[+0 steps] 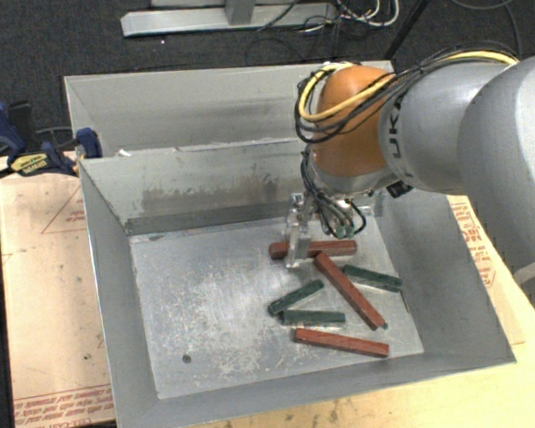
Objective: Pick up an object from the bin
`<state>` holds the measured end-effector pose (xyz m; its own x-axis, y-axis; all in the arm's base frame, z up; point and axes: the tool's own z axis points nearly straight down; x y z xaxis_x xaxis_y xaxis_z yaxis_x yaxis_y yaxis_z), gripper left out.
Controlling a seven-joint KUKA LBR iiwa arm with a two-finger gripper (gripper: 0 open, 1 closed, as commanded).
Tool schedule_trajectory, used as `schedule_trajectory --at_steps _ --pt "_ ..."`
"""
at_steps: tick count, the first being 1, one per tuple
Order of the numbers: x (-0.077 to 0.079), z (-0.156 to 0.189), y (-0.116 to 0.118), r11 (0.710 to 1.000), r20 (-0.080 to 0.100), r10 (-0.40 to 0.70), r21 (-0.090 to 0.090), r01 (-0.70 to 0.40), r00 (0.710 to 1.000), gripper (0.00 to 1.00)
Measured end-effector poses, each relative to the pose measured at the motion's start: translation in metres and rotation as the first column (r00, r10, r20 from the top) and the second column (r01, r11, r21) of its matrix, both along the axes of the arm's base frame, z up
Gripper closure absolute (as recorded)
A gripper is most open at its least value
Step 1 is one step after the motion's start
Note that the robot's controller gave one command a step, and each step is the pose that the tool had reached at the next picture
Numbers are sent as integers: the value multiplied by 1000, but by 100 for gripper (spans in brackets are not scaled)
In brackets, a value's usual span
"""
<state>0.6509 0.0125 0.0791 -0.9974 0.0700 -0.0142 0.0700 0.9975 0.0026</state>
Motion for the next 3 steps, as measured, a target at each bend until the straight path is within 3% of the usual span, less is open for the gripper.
schedule_trajectory --at_steps 1,2,3 --pt "-2 117 22 1000 -11 6 0 -6 1000 100" --pt "-2 117 22 1000 -11 6 0 -6 1000 100" --pt "-8 155 7 998 -17 68 0 -68 998 100"
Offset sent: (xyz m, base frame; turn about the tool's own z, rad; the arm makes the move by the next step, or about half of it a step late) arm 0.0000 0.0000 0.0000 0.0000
